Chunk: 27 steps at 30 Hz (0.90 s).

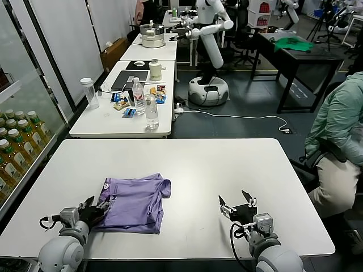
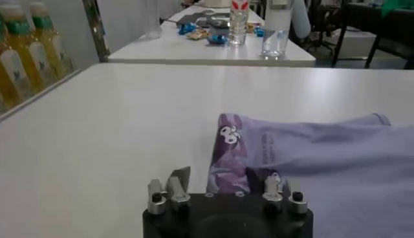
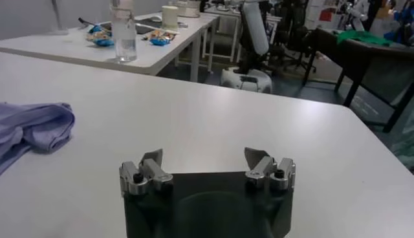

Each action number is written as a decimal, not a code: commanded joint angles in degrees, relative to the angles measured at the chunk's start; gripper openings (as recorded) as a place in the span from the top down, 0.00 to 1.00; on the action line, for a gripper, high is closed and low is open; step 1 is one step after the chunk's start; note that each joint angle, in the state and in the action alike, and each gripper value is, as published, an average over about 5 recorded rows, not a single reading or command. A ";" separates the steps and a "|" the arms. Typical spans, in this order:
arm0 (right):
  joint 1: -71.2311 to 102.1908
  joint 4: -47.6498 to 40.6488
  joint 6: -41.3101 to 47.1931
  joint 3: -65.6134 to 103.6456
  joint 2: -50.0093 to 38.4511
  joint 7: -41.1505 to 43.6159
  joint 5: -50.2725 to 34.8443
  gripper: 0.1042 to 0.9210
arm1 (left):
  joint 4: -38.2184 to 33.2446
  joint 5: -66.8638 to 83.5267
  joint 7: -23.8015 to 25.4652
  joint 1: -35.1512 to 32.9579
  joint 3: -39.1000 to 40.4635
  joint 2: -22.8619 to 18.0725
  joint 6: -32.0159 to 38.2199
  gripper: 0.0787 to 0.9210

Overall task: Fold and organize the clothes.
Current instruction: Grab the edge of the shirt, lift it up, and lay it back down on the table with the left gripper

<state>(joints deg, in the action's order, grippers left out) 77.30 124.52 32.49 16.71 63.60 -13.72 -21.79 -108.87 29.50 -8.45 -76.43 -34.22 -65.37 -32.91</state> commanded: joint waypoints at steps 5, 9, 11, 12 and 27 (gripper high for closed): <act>0.02 0.12 -0.02 -0.02 0.03 -0.02 0.02 0.12 | 0.72 6.11 2.68 -0.54 -0.19 -1.67 0.05 0.56; 0.17 0.29 -0.01 0.08 0.08 -0.05 0.06 0.12 | -1.88 6.01 2.02 -0.52 -2.20 -1.24 0.60 0.70; 0.23 0.44 0.01 0.26 0.01 -0.06 0.06 0.12 | -5.35 6.14 1.27 -0.78 -5.54 -0.20 0.68 0.77; 0.24 0.50 0.01 0.37 -0.04 -0.06 0.05 0.12 | -7.28 6.35 0.99 -0.96 -7.79 0.51 0.62 0.80; 0.01 0.45 -0.02 0.01 0.24 -0.06 0.16 0.12 | -10.42 10.26 4.76 -3.17 -27.43 13.95 -0.46 0.98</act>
<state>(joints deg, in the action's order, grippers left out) 77.34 124.99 32.50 16.83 63.74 -13.76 -21.69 -117.69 37.82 -5.76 -79.16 -53.45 -58.45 -33.11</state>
